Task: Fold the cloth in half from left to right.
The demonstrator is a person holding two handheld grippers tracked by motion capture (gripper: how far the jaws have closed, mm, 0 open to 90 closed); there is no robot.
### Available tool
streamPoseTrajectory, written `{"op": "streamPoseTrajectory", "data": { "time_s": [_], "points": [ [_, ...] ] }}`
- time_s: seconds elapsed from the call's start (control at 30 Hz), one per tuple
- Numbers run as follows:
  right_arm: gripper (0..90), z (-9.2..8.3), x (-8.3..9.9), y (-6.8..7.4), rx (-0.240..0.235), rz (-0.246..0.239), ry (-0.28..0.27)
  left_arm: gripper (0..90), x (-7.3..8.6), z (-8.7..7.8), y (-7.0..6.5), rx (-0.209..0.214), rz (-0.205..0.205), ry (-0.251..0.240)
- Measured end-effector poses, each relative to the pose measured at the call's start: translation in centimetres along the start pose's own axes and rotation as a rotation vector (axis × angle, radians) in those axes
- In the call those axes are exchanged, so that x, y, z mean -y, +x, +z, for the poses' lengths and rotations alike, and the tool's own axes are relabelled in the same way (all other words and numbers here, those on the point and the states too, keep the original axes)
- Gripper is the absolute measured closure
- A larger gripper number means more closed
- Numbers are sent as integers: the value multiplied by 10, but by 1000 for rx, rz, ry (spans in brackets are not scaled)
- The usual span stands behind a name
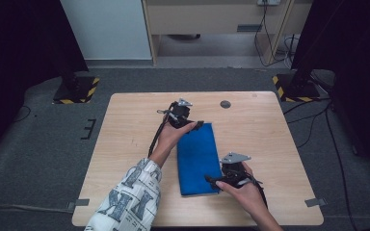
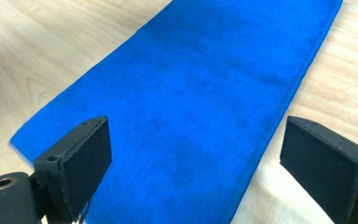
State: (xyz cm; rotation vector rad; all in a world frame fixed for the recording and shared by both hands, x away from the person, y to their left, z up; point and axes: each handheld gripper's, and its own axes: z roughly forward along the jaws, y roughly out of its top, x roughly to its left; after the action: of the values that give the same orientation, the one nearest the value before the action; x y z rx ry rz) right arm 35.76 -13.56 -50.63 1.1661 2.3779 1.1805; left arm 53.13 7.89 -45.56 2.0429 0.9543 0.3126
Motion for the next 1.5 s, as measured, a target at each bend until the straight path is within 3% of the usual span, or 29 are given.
{"op": "streamPoseTrajectory", "data": {
  "time_s": [0.17, 0.47, 0.53, 0.87, 1.03, 1.2, 1.37, 1.5],
  "points": [
    [86, 7, -11, -9, -3, -6, -7, 148, 2, -14, 3, 3, 6, -19],
    [102, 13, -30, -32, -3, 1, -1, 93, 13, -35, 14, 3, 5, -3],
    [105, 13, -33, -36, 7, -16, 13, 93, 16, -39, 17, -5, 10, 3],
    [119, 18, -55, -45, 21, -55, -6, 88, 36, -45, 23, -31, 0, 21],
    [151, 23, -66, -51, 34, -52, -15, 88, 46, -50, 27, -55, -17, 16],
    [238, 32, -78, -61, 48, -52, -21, 90, 54, -56, 30, -76, -22, 16],
    [341, 48, -94, -76, 71, -42, -24, 105, 54, -57, 39, -99, -50, 5],
    [355, 60, -109, -85, 78, -40, -12, 110, 51, -56, 46, -106, -67, -3]
  ]
}}
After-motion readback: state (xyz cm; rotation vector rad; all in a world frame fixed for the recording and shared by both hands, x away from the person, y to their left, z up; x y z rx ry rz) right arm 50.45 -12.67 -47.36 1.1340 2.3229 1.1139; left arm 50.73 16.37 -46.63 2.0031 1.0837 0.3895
